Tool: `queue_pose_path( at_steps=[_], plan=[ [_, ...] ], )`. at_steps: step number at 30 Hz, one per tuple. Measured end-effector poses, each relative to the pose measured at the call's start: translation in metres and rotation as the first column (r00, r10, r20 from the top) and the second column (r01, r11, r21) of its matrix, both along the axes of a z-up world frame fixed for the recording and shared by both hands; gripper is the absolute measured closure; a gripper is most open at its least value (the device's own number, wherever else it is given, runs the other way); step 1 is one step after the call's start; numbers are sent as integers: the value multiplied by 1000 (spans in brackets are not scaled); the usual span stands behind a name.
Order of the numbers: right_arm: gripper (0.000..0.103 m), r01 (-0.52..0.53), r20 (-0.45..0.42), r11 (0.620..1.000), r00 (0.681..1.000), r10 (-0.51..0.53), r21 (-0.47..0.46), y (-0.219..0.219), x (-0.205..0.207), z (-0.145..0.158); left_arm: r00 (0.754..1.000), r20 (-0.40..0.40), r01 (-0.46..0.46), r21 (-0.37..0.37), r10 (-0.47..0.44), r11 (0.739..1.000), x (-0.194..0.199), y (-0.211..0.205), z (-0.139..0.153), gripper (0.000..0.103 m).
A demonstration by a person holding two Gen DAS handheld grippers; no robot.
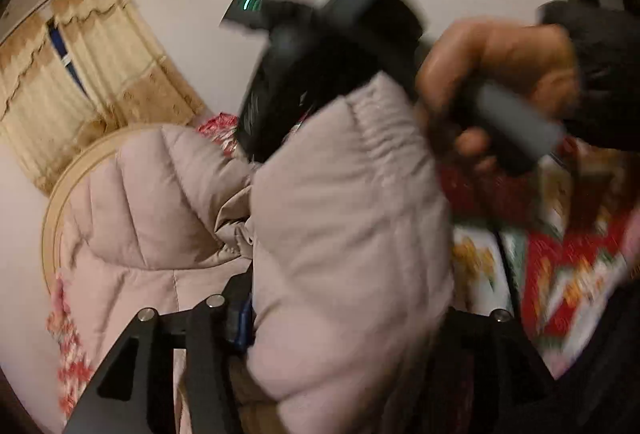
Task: Fold large clothes
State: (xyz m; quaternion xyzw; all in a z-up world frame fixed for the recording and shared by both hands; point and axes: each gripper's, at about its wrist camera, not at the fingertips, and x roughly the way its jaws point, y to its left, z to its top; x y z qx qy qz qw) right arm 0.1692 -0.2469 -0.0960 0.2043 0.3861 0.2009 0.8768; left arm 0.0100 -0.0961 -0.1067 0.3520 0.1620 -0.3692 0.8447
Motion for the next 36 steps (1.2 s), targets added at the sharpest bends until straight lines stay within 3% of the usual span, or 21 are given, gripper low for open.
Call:
queue_pose_path(
  at_steps=[3,9,12,15,16,18,19,20,22,23,24,27,29,31,33,36],
  plan=[
    [80,-31,13,997,999,31,-70,24,5,-18,998,-64,24,-45,-27,999,-8,33,20,46],
    [84,-1,-46,996,999,5,86,6,27,-62,987,-139,64,-117,-81,991,-17,95,67,45],
    [85,-1,-49,993,999,6,115,1,27,-63,986,-135,66,-250,-102,966,7,127,103,45],
    [85,-3,-43,992,999,8,124,2,25,-63,991,-135,-77,-412,23,908,41,162,120,39],
    [85,-2,-42,992,999,7,125,2,26,-63,982,-147,-171,-462,115,870,62,175,120,34],
    [84,-2,-37,992,999,6,123,1,26,-64,935,-218,-354,-520,280,778,101,192,112,34],
    [85,-1,-36,992,999,6,122,1,25,-65,892,-291,-453,-545,347,706,127,201,103,34],
    [84,0,-35,992,999,5,123,1,24,-65,867,-337,-498,-565,367,658,143,204,97,34],
    [84,4,-32,992,999,0,126,0,22,-67,848,-395,-529,-605,353,595,168,196,84,34],
    [84,6,-30,992,1000,-2,125,1,22,-67,848,-403,-529,-608,344,592,176,189,81,34],
    [84,9,-28,992,1000,-5,123,1,23,-67,853,-404,-520,-603,330,606,184,173,78,34],
    [84,10,-27,994,1000,-7,105,3,20,-66,906,-323,-412,-520,275,748,193,103,74,34],
    [84,11,-34,994,999,-7,109,2,21,-68,931,-289,-340,-461,224,820,193,71,75,34],
    [84,10,-48,987,999,-3,158,-3,22,-73,953,-230,-265,-330,195,906,187,32,70,34],
    [84,6,-57,982,998,5,190,-7,24,-77,960,-195,-244,-246,199,938,184,12,60,33],
    [85,9,-72,973,997,8,233,-14,26,-82,952,-235,-246,-202,197,948,191,-2,46,33]
  ],
)
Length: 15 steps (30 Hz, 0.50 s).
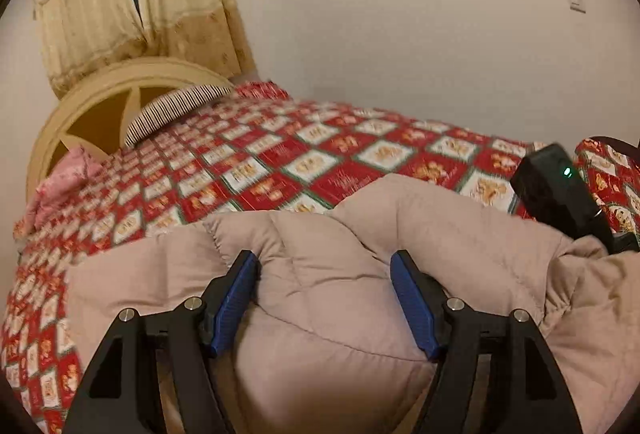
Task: Fold large clothes
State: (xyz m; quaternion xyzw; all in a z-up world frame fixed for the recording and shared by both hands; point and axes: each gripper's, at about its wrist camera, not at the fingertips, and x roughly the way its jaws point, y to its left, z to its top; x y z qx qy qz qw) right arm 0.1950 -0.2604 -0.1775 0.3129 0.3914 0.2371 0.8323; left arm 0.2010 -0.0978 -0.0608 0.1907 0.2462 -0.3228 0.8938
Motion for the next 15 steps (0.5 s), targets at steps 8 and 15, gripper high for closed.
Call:
queue_pose_path(
  at_steps=[8,15],
  plan=[
    [85,23,-16,997,1000,-22,79,-14,-1,-5,999,-15,-39,65,40,997,16,-10,-40,32],
    [73,116,53,993,992,-117,27,-65,-47,40,999,-27,-36,102,39,994,24,-15,-52,32]
  ],
)
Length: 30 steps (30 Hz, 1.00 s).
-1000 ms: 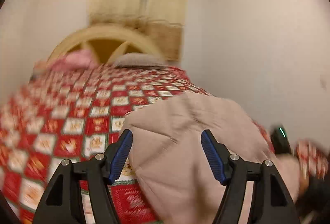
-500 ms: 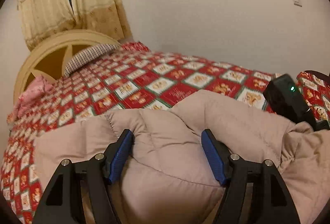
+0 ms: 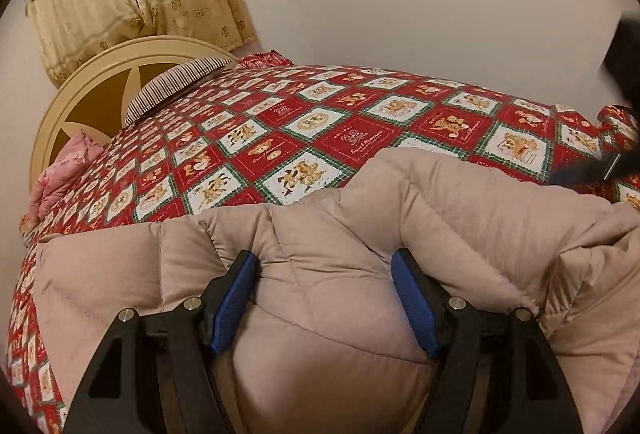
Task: Fold large clothes
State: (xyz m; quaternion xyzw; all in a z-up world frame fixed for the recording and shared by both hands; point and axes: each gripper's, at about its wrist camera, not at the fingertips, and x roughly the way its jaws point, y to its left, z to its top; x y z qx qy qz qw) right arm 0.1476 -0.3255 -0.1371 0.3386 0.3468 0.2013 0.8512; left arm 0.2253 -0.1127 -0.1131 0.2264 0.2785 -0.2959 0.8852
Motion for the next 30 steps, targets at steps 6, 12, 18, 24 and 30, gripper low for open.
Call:
queue_pose_path(
  at_steps=[6,12,18,24,30],
  plan=[
    [73,-96,134,972,983,126,-216,36,-31,87,1000,20,-14,58,13,998,-1,-9,-4,32],
    [75,-170,15,914,982,189,-367,78,-31,49,1000,7,-13,53,12,999,0,-10,-4,32],
    [73,-93,17,952,995,102,-291,69,-44,-3,1000,-5,-16,59,16,998,3,-13,-6,31],
    [73,-61,31,981,997,68,-186,68,-38,-17,1000,-6,-26,76,27,997,6,-17,-9,31],
    [68,-75,-17,963,997,73,-258,74,-37,6,998,33,-48,95,45,994,2,-15,-7,31]
  ],
)
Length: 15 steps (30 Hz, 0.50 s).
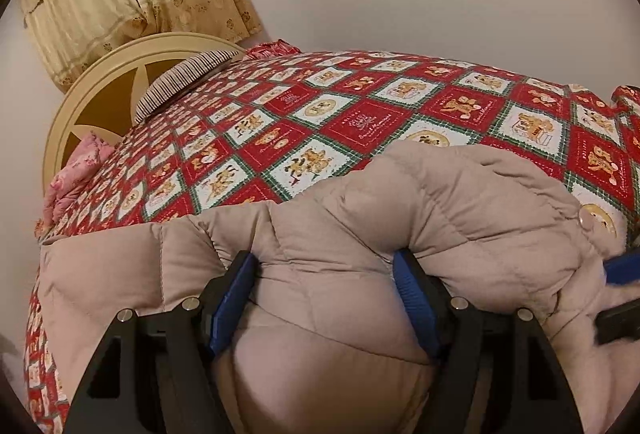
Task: Fold large clothes
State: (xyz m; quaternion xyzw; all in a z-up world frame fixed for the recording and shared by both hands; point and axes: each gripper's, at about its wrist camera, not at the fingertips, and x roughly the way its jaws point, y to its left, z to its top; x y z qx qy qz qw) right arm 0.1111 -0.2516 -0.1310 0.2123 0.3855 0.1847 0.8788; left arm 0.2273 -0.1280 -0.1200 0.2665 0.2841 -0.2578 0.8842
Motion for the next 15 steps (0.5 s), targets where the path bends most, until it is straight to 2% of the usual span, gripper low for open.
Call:
queue_pose_path(
  at_steps=[2,3,5,6,7,9,12,15],
  plan=[
    [57,-6,-9,1000,1000,6,-1,-6,0,15,1000,-1,-4,-4,4,1000,1,1,1,31],
    [50,1,13,1000,1000,-2,15,-11,-2,25,1000,-5,-3,-8,3,1000,1,1,1,31],
    [7,36,96,999,995,-39,29,-24,-5,50,1000,-16,-3,-22,3,1000,3,3,2,31],
    [0,46,130,999,990,-48,19,-27,-3,59,1000,-18,-4,-29,3,1000,4,4,3,31],
    [0,45,148,999,988,-43,-7,-27,5,67,1000,-16,-5,-42,5,999,4,6,4,31],
    [0,16,124,998,992,-9,-59,-22,28,68,1000,-1,-15,-59,15,998,2,9,6,30],
    [0,-24,51,997,998,27,-70,-16,63,47,998,48,-39,-101,44,994,-5,19,14,29],
    [1,-43,-23,999,999,42,-28,-16,80,16,995,43,-77,-204,88,976,-5,42,28,29]
  ],
)
